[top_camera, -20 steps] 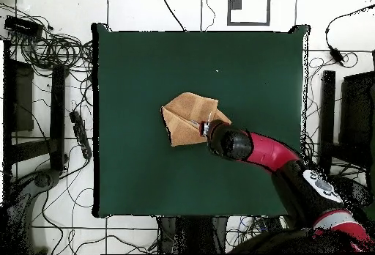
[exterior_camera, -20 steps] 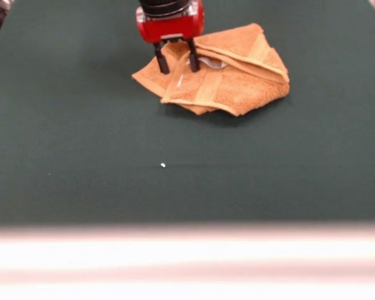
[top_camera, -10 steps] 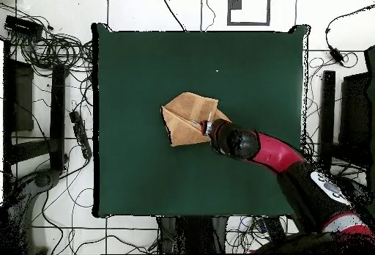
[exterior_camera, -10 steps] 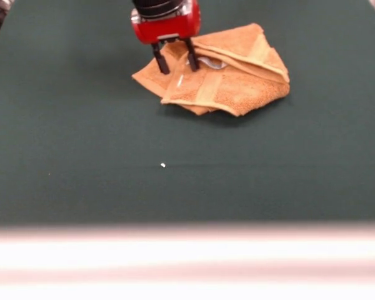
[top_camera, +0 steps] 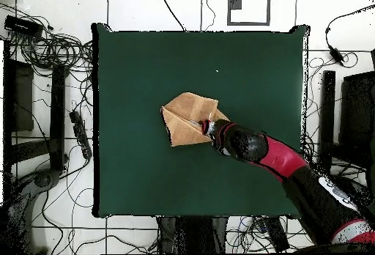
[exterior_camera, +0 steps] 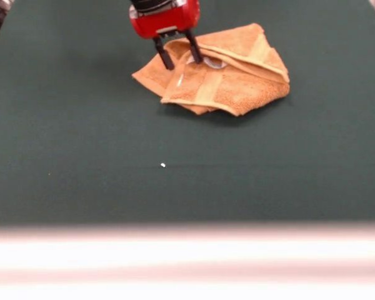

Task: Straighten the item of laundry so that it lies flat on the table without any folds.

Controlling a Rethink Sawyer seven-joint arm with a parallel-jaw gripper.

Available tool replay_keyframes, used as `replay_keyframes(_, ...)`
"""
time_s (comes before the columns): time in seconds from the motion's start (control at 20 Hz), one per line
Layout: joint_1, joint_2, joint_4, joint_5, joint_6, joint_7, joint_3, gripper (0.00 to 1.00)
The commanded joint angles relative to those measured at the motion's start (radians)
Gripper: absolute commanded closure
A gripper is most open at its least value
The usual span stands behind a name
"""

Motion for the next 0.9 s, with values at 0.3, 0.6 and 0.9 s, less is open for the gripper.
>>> replay_keyframes(0.3,0.067,0.026,0.05,0.027,-0.001,0.116,0.104,0.0)
replay_keyframes(0.6,0.12,0.047,0.018,-0.023,-0.051,0.112,0.026,0.0)
replay_keyframes(0.9,0.118,0.039,0.022,-0.033,-0.044,0.086,0.027,0.0)
